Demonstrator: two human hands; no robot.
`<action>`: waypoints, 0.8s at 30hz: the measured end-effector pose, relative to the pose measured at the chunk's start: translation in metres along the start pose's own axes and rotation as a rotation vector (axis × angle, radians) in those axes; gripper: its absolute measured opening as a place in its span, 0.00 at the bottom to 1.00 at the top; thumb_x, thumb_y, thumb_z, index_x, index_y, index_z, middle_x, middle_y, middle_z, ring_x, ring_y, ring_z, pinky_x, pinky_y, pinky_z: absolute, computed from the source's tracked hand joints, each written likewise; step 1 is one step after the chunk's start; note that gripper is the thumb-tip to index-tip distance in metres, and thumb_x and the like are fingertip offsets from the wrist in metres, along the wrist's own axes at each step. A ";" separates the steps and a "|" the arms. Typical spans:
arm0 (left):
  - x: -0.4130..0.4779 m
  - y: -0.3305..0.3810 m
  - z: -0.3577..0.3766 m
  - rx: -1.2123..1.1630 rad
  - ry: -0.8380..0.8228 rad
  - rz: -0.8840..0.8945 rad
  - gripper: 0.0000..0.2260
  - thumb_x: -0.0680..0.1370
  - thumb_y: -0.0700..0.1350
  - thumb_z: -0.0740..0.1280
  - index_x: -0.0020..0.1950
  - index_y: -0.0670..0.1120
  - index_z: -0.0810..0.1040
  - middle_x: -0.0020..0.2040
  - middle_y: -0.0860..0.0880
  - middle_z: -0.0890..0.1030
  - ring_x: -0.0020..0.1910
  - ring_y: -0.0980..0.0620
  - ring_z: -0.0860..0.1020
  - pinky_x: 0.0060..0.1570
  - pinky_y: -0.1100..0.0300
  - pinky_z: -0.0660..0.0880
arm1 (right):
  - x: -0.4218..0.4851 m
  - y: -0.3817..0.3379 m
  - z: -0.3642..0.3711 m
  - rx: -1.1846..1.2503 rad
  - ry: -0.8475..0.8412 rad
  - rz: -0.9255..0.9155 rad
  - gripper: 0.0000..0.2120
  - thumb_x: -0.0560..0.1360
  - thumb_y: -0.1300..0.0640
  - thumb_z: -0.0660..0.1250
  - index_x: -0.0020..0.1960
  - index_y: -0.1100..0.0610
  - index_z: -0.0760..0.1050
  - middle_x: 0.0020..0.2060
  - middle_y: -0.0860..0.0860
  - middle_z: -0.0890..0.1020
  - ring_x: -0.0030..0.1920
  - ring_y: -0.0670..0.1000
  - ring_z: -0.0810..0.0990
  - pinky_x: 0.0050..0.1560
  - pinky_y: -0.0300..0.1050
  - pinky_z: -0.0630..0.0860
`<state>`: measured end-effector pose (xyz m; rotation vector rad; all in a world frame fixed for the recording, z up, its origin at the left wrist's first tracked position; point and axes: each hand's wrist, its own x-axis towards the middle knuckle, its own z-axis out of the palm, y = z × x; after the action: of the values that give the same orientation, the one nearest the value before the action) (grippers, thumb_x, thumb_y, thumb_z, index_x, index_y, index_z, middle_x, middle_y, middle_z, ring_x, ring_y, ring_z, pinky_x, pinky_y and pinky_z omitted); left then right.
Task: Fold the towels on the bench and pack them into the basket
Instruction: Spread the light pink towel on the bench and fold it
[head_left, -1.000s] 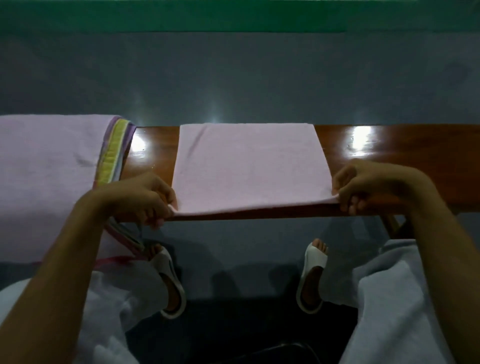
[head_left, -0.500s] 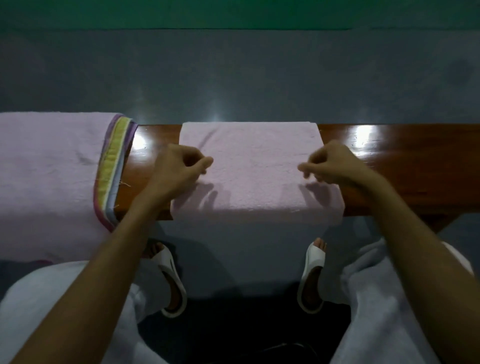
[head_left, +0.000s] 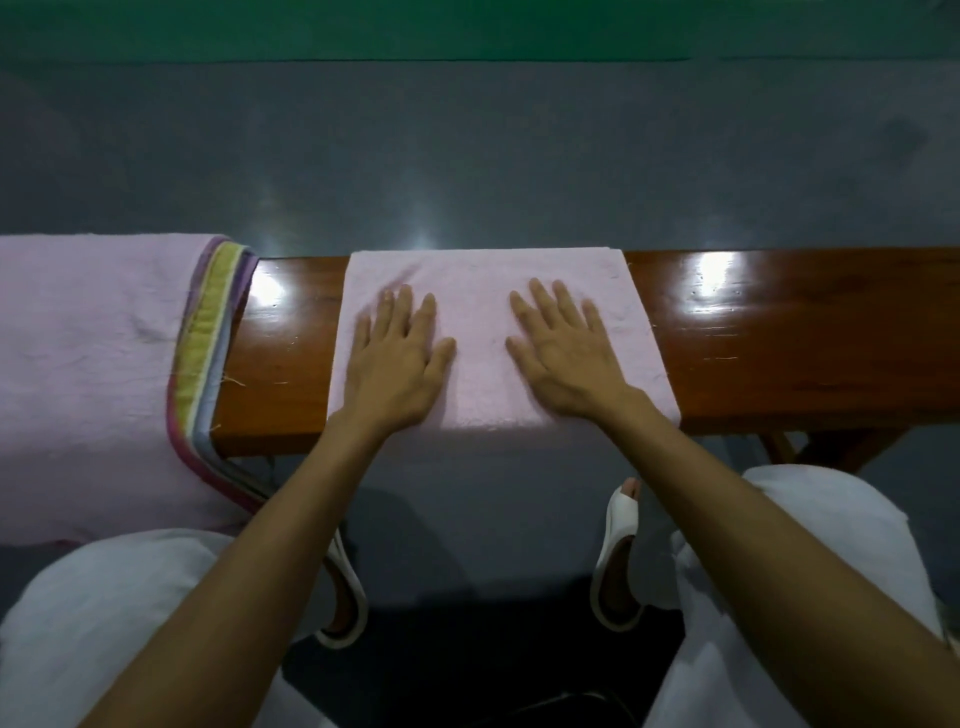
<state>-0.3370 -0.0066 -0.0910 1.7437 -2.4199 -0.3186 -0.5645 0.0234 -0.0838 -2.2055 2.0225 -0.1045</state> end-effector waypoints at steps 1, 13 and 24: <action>0.000 -0.005 -0.002 0.006 0.003 -0.023 0.30 0.85 0.62 0.43 0.85 0.51 0.44 0.84 0.46 0.41 0.83 0.47 0.38 0.81 0.45 0.39 | 0.000 0.010 -0.001 -0.003 0.007 0.057 0.31 0.84 0.38 0.40 0.84 0.48 0.40 0.82 0.51 0.40 0.82 0.55 0.37 0.81 0.62 0.40; -0.022 -0.024 -0.018 0.015 -0.032 -0.145 0.33 0.84 0.64 0.44 0.85 0.48 0.44 0.84 0.46 0.41 0.83 0.45 0.39 0.78 0.43 0.39 | -0.026 0.056 -0.007 0.013 -0.001 0.235 0.32 0.85 0.39 0.41 0.84 0.52 0.40 0.83 0.51 0.40 0.82 0.56 0.37 0.80 0.62 0.40; -0.026 -0.029 -0.040 -0.233 0.228 -0.200 0.19 0.84 0.54 0.64 0.72 0.48 0.75 0.74 0.46 0.74 0.73 0.42 0.70 0.71 0.43 0.68 | -0.028 0.062 -0.015 0.273 0.257 0.263 0.26 0.84 0.43 0.58 0.77 0.55 0.65 0.76 0.56 0.69 0.75 0.59 0.68 0.74 0.63 0.66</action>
<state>-0.2922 0.0056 -0.0596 1.8084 -1.9716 -0.3838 -0.6300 0.0456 -0.0774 -1.8237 2.2495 -0.6210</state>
